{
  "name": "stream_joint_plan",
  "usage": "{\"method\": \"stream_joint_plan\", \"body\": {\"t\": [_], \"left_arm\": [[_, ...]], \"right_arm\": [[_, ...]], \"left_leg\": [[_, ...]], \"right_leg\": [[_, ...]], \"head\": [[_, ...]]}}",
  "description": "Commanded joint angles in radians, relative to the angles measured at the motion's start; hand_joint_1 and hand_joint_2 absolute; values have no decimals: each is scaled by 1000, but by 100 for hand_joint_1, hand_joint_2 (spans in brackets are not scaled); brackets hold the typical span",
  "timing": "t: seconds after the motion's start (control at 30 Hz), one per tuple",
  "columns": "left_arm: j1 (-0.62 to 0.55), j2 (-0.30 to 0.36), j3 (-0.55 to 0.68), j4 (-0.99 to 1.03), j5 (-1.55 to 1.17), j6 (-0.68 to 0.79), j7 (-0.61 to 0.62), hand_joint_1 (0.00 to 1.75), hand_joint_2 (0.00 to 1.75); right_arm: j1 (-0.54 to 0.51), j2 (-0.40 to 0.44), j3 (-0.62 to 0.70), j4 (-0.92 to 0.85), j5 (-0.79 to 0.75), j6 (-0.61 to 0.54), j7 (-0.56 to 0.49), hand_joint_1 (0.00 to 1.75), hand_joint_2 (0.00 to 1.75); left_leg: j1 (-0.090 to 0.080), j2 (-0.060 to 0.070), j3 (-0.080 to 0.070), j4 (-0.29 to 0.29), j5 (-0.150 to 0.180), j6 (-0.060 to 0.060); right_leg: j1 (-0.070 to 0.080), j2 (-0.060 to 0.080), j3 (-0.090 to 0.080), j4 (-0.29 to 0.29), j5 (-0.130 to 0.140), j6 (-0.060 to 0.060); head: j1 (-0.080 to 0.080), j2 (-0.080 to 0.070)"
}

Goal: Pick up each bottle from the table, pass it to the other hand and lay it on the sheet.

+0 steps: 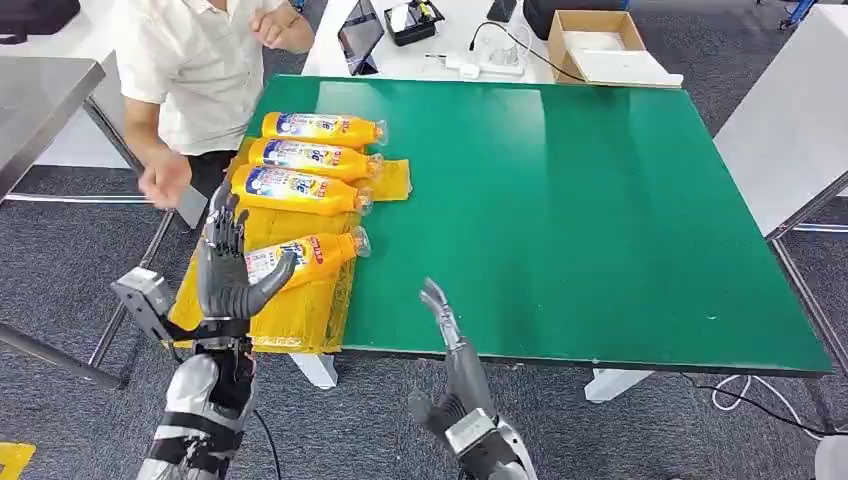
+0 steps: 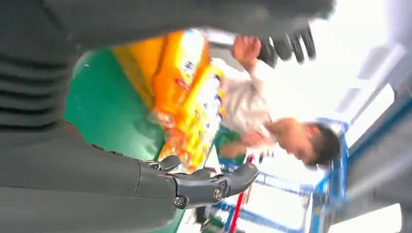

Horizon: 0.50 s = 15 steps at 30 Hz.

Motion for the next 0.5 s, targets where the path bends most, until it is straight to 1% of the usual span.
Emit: {"method": "stream_joint_plan", "body": {"t": [0.03, 0.07, 0.1, 0.13, 0.17, 0.2, 0.23, 0.27, 0.3, 0.33, 0.37, 0.4, 0.43, 0.5], "left_arm": [[235, -1, -147, -229, -94, 133, 50, 0, 175], [229, -4, -169, -192, -174, 197, 90, 0, 175], [214, -5, -205, -143, -255, 254, 84, 0, 175], [213, -18, -212, -114, -252, 284, 76, 0, 175], [209, -21, -228, -87, -275, 330, 70, 0, 175], [207, -21, -239, -78, -278, 352, 60, 0, 175], [213, -15, -255, -80, -265, 365, 61, 0, 175], [225, -5, -268, -94, -275, 392, 59, 0, 175], [236, 7, -283, -105, -302, 420, 59, 0, 175], [240, 23, -303, -110, -334, 440, 65, 0, 175], [242, 27, -308, -111, -335, 442, 65, 0, 175], [241, 30, -312, -111, -336, 446, 65, 0, 175], [241, 30, -312, -111, -336, 446, 65, 0, 175], [237, 31, -312, -109, -336, 447, 65, 0, 175]], "right_arm": [[183, 64, -331, -183, 47, -18, 1, 0, 175], [187, 62, -343, -153, 51, -8, 1, 0, 175], [202, 77, -386, -118, 49, -3, 2, 0, 0], [209, 100, -425, -110, 60, -14, 1, 0, 0], [211, 115, -453, -120, 110, -61, 1, 0, 0], [211, 124, -470, -119, 115, -74, 2, 0, 0], [210, 142, -497, -126, 139, -116, 51, 0, 0], [207, 151, -505, -128, 165, -144, 113, 0, 0], [205, 161, -511, -138, 174, -172, 133, 0, 0], [199, 162, -507, -146, 178, -202, 129, 0, 0], [196, 159, -503, -150, 178, -206, 130, 0, 0], [194, 158, -500, -152, 179, -211, 132, 0, 0], [194, 158, -500, -152, 179, -211, 132, 0, 0], [194, 157, -498, -152, 179, -212, 133, 0, 0]], "left_leg": [[1, 0, 4, 1, -4, -1], [1, 0, 5, 1, -4, -1], [1, -2, 5, 0, -4, 1], [0, -4, 4, -2, -2, 1], [0, -4, 3, -2, -2, 1], [0, -4, 5, -1, -3, 1], [0, -3, 3, -1, -3, 2], [1, -2, 5, -1, -3, 1], [0, -1, 4, -1, -3, 1], [1, 0, 5, -1, -4, 1], [1, 1, 7, -1, -5, 0], [0, 1, 4, -1, -3, 2], [0, 1, 6, -1, -4, 1], [0, 0, 4, -1, -3, 2]], "right_leg": [[1, 0, 5, 0, -3, -2], [2, -1, 6, 0, -4, -2], [1, -3, 7, -1, -5, 0], [1, -4, 6, -3, -4, 1], [0, -3, 4, -3, -3, 1], [0, -4, 6, -3, -4, 0], [0, -3, 3, -2, -3, 1], [1, -2, 5, -3, -4, 0], [0, -1, 4, -2, -3, 1], [1, 0, 5, -3, -3, 0], [2, 1, 7, -3, -4, -1], [0, 0, 3, -2, -3, 1], [1, 0, 6, -2, -3, 0], [0, 0, 4, -2, -3, 1]], "head": [[0, 0], [0, 0], [0, 0], [0, 0], [0, 0], [0, 0], [0, 0], [0, 0], [0, 0], [0, 0], [0, 0], [0, 0], [0, 0], [0, 0]]}}
